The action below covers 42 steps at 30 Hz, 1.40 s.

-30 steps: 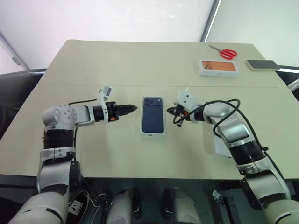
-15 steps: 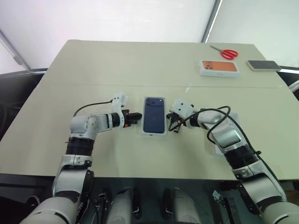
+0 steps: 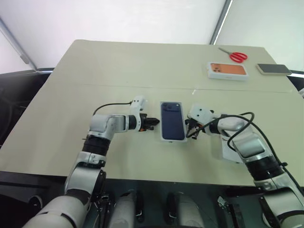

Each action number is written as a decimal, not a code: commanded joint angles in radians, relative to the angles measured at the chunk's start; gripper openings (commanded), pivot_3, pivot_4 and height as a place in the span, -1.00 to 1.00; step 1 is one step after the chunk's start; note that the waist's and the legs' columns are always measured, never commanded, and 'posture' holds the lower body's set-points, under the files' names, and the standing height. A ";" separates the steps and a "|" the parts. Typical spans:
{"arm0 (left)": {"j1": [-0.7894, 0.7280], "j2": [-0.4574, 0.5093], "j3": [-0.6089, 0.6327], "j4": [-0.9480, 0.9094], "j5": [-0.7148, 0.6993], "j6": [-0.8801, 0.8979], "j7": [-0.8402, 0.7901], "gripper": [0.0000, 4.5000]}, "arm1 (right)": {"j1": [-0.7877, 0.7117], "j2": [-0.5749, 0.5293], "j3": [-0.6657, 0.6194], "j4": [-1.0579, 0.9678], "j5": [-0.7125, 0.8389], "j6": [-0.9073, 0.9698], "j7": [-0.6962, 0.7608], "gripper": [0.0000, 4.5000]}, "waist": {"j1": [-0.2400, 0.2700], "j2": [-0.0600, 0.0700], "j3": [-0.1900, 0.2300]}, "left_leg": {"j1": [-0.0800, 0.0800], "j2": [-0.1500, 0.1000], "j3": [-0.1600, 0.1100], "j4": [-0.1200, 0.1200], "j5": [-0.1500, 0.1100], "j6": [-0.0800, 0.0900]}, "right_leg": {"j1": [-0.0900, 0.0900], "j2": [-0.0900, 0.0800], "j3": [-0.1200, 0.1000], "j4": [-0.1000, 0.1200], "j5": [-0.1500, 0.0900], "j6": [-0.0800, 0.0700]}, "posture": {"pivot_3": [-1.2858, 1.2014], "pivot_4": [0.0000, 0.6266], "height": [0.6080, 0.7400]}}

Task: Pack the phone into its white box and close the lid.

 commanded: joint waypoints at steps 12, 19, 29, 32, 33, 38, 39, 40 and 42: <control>-0.071 -0.155 -0.115 0.098 0.077 -0.099 -0.100 -0.98 | 0.121 -0.116 -0.098 -0.054 0.001 0.010 -0.007 -1.00 | 0.002 0.000 0.000 | -0.003 0.002 -0.002 0.011 -0.004 0.007 | 0.003 -0.001 -0.002 0.000 0.000 0.000 | 0.03 -0.52 0.96; -0.100 -0.179 -0.121 0.167 0.121 -0.162 -0.122 -0.98 | 0.181 -0.160 -0.131 -0.075 0.001 0.008 -0.006 -1.00 | 0.004 0.000 0.000 | -0.003 0.002 -0.002 0.013 -0.007 0.009 | 0.003 -0.005 -0.002 -0.001 0.000 0.000 | 0.03 -0.52 0.96; -0.110 -0.168 -0.108 0.194 0.141 -0.187 -0.155 -0.98 | 0.191 -0.170 -0.137 -0.078 0.000 0.013 -0.011 -1.00 | 0.001 0.000 0.000 | -0.003 0.002 -0.002 0.013 -0.007 0.010 | 0.003 -0.005 -0.003 -0.001 0.000 0.000 | 0.03 -0.52 0.96; -0.098 -0.164 -0.112 0.174 0.144 -0.180 -0.154 -0.98 | 0.189 -0.173 -0.133 -0.073 -0.002 0.008 -0.009 -1.00 | 0.001 0.000 0.000 | -0.003 0.002 -0.002 0.013 -0.007 0.010 | 0.003 -0.005 -0.003 -0.001 0.000 0.000 | 0.03 -0.52 0.96; -0.092 -0.158 -0.122 0.170 0.153 -0.188 -0.156 -0.98 | 0.189 -0.174 -0.132 -0.073 -0.003 0.008 -0.007 -1.00 | 0.001 0.000 0.000 | -0.003 0.002 -0.002 0.013 -0.007 0.010 | 0.003 -0.005 -0.003 -0.001 0.000 0.000 | 0.03 -0.52 0.96; -0.085 -0.122 -0.097 0.164 0.158 -0.189 -0.149 -0.98 | 0.216 -0.216 -0.139 -0.076 -0.004 0.011 0.025 -1.00 | 0.000 0.000 0.000 | -0.003 0.002 -0.002 0.012 -0.007 0.010 | 0.003 -0.005 -0.003 -0.001 0.000 0.000 | 0.03 -0.52 0.96; -0.082 -0.114 -0.089 0.151 0.148 -0.179 -0.154 -0.98 | 0.224 -0.229 -0.141 -0.080 -0.004 0.008 0.035 -1.00 | 0.000 0.000 0.000 | -0.003 0.002 -0.002 0.012 -0.007 0.010 | 0.003 -0.005 -0.003 -0.001 0.000 0.000 | 0.03 -0.52 0.96; -0.079 -0.107 -0.082 0.138 0.140 -0.170 -0.157 -0.98 | 0.228 -0.238 -0.144 -0.083 -0.003 0.007 0.038 -1.00 | 0.000 0.000 0.000 | -0.003 0.002 -0.002 0.012 -0.007 0.010 | 0.003 -0.005 -0.003 -0.001 0.000 0.000 | 0.03 -0.52 0.96; -0.070 -0.093 -0.081 0.110 0.135 -0.160 -0.160 -0.98 | 0.240 -0.258 -0.153 -0.086 0.004 0.000 0.053 -1.00 | 0.000 0.000 0.000 | -0.003 0.002 -0.002 0.012 -0.007 0.010 | 0.003 -0.005 -0.003 -0.001 0.000 0.000 | 0.03 -0.52 0.96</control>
